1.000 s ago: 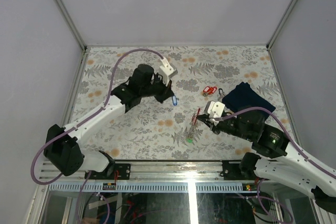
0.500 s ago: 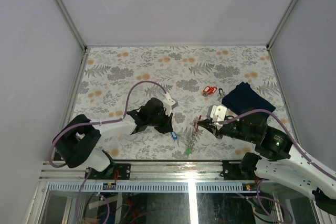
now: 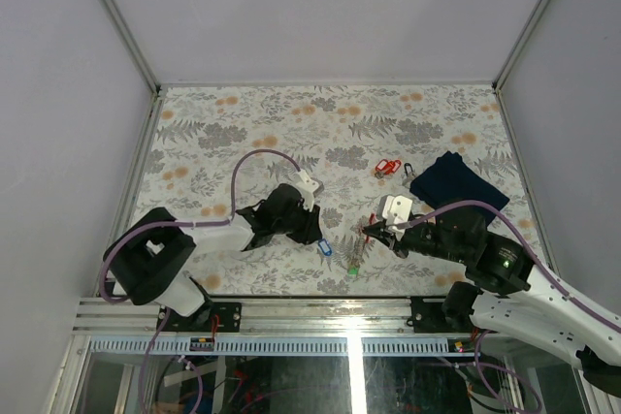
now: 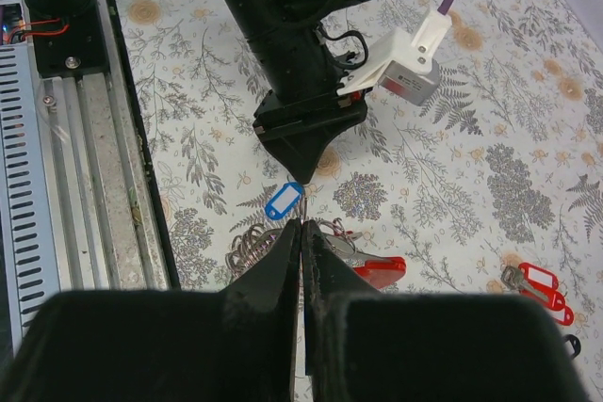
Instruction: Put the keys on the keyring
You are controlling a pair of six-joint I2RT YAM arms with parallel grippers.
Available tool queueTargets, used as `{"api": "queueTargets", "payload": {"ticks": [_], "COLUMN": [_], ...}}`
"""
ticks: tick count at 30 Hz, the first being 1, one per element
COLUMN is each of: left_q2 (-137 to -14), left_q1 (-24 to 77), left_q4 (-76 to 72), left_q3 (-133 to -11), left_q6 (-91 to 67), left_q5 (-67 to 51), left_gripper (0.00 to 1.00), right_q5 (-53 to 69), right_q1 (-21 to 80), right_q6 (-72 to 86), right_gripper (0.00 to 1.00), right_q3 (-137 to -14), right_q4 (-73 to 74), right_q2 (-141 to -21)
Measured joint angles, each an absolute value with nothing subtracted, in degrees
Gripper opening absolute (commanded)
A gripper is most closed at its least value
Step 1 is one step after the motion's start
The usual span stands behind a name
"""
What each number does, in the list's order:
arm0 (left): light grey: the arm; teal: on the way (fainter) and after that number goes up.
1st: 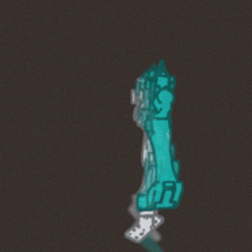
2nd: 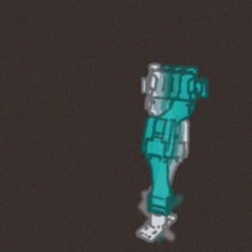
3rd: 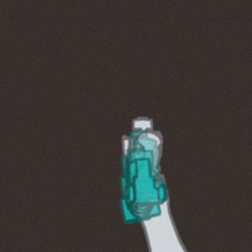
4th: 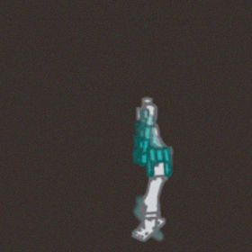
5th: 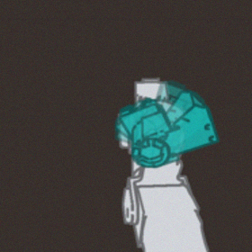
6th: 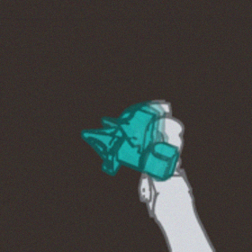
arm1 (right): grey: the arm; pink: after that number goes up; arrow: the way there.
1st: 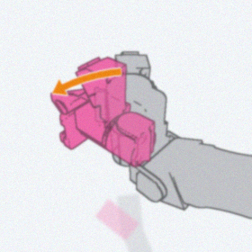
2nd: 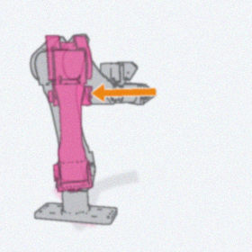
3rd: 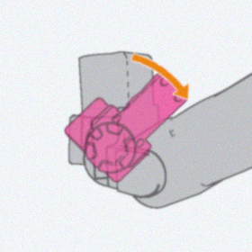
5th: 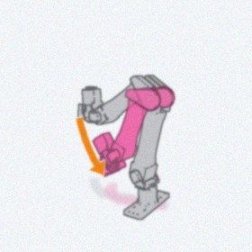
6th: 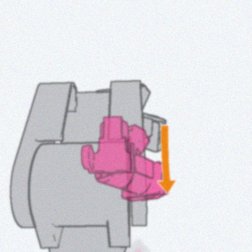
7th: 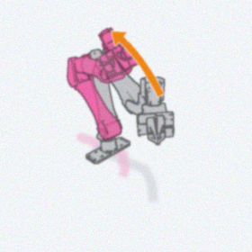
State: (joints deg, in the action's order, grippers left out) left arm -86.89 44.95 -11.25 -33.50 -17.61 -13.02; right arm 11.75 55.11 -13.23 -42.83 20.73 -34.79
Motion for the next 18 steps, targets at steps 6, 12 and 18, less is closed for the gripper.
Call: {"api": "queueTargets", "payload": {"ticks": [6,12,18], "left_q2": [-86.0,-86.5,-87.9], "left_q1": [44.9,44.9,44.9], "left_q4": [-11.2,-11.1,-10.9], "left_q3": [-33.5,-33.5,-33.5], "left_q6": [-17.7,-17.3,-16.6], "left_q5": [-11.7,-14.0,-15.7], "left_gripper": [0.37,0.34,0.2], "right_q5": [12.4,13.1,13.1], "right_q1": [55.1,55.1,55.1], "right_q6": [-13.2,-13.2,-13.2], "right_gripper": [0.0,0.0,0.0], "right_q3": [-42.8,-42.8,-42.5], "right_q4": [20.7,20.7,20.7], "right_q2": [-34.8,-34.9,-34.9]}}
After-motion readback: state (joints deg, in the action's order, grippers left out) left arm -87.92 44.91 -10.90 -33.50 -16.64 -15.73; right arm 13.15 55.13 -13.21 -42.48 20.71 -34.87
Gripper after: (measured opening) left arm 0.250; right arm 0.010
